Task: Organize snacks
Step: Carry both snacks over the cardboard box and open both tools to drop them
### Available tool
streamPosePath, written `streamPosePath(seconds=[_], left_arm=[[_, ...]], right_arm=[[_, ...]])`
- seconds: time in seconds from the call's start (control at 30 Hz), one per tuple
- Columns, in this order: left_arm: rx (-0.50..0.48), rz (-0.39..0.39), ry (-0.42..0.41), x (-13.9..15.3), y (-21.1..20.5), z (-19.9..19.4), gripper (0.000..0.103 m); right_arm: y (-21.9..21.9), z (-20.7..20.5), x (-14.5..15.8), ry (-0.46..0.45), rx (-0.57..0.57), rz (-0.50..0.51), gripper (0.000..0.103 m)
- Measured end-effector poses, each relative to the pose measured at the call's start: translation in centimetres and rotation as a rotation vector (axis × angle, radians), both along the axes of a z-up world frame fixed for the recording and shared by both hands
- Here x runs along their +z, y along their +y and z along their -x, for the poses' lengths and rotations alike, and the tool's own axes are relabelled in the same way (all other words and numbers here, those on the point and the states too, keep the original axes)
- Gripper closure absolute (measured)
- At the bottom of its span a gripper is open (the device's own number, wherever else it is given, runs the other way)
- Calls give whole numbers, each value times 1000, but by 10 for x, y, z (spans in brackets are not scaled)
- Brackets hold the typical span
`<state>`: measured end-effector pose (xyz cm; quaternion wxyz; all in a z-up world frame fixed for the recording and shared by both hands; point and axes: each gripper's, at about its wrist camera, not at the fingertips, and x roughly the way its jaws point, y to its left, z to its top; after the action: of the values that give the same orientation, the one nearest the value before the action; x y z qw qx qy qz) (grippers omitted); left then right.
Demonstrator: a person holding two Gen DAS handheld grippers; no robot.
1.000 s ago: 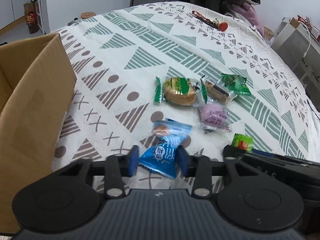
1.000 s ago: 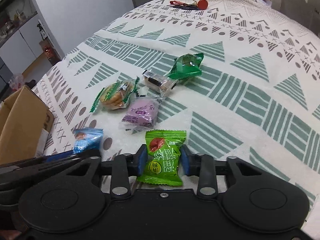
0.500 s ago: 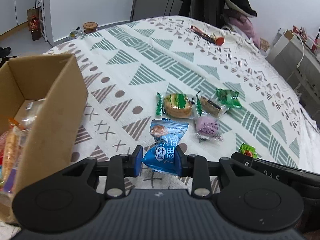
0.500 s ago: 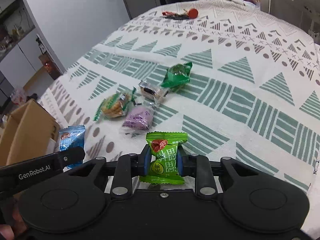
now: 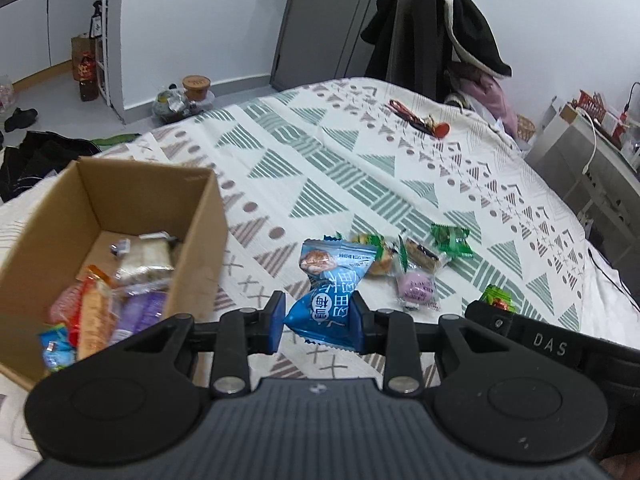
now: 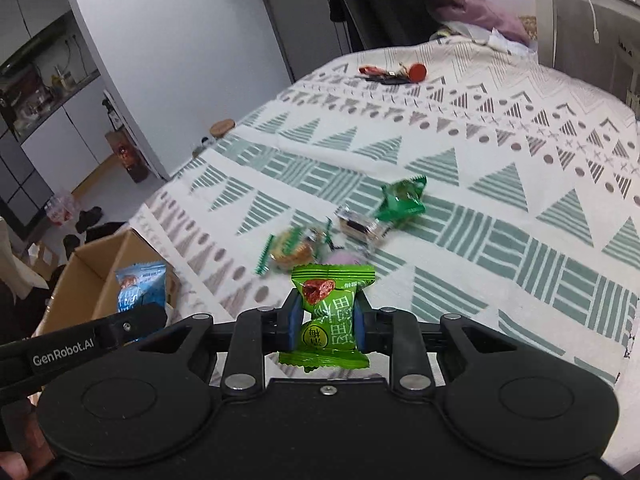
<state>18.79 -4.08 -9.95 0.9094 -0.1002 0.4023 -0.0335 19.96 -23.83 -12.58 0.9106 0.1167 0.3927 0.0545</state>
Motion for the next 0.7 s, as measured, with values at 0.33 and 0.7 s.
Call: streamPosePath(seconds=[0.33, 0.7], left_arm=[[50, 12, -42, 24, 38, 13, 71], [143, 41, -64, 31, 93, 17, 71]], right_arm=[[34, 4, 33, -65, 37, 10, 78], [80, 3, 52, -97, 95, 18, 78]])
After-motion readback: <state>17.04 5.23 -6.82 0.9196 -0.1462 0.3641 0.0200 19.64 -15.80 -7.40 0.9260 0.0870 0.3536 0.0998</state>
